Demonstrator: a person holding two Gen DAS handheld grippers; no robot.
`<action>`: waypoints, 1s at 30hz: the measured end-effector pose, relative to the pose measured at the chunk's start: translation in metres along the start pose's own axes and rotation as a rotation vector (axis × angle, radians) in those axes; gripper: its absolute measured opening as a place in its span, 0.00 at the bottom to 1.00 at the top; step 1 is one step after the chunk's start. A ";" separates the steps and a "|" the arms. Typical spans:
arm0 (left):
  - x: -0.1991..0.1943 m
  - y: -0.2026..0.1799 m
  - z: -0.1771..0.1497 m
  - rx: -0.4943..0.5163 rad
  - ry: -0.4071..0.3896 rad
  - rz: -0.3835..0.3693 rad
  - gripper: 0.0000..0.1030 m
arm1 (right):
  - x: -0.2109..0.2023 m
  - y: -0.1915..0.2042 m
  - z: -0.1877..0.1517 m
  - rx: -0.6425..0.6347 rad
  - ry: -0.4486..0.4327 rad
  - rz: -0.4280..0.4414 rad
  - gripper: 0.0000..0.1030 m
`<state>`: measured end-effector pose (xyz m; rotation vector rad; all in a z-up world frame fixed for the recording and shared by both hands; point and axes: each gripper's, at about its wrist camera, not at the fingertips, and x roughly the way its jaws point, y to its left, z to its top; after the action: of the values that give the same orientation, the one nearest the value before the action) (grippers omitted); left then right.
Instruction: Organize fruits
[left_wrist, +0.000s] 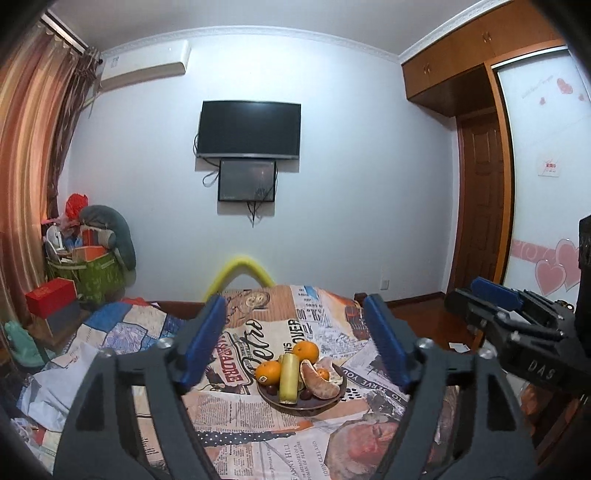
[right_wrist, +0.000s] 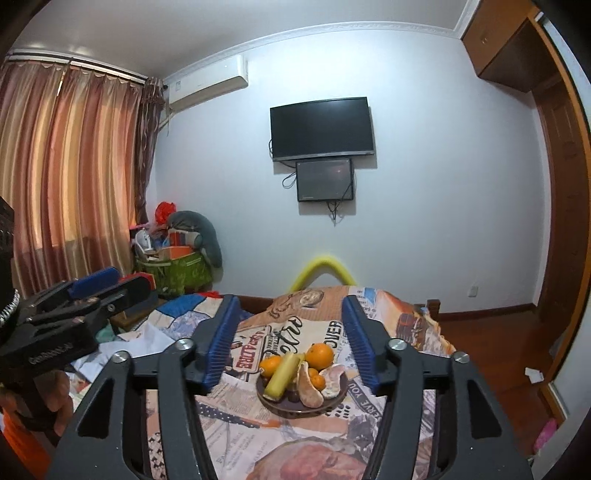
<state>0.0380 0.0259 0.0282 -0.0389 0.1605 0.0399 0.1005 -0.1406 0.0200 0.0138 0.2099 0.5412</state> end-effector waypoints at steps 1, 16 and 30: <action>-0.004 0.000 0.000 0.000 -0.009 0.001 0.87 | -0.001 0.001 -0.001 -0.001 -0.007 -0.010 0.64; -0.017 0.002 -0.005 -0.012 -0.038 0.019 1.00 | -0.021 0.005 -0.011 -0.010 -0.070 -0.065 1.00; -0.018 0.002 -0.006 -0.008 -0.035 0.019 1.00 | -0.024 0.001 -0.012 0.004 -0.059 -0.066 1.00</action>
<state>0.0192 0.0269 0.0251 -0.0444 0.1258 0.0604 0.0773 -0.1524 0.0133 0.0268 0.1532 0.4737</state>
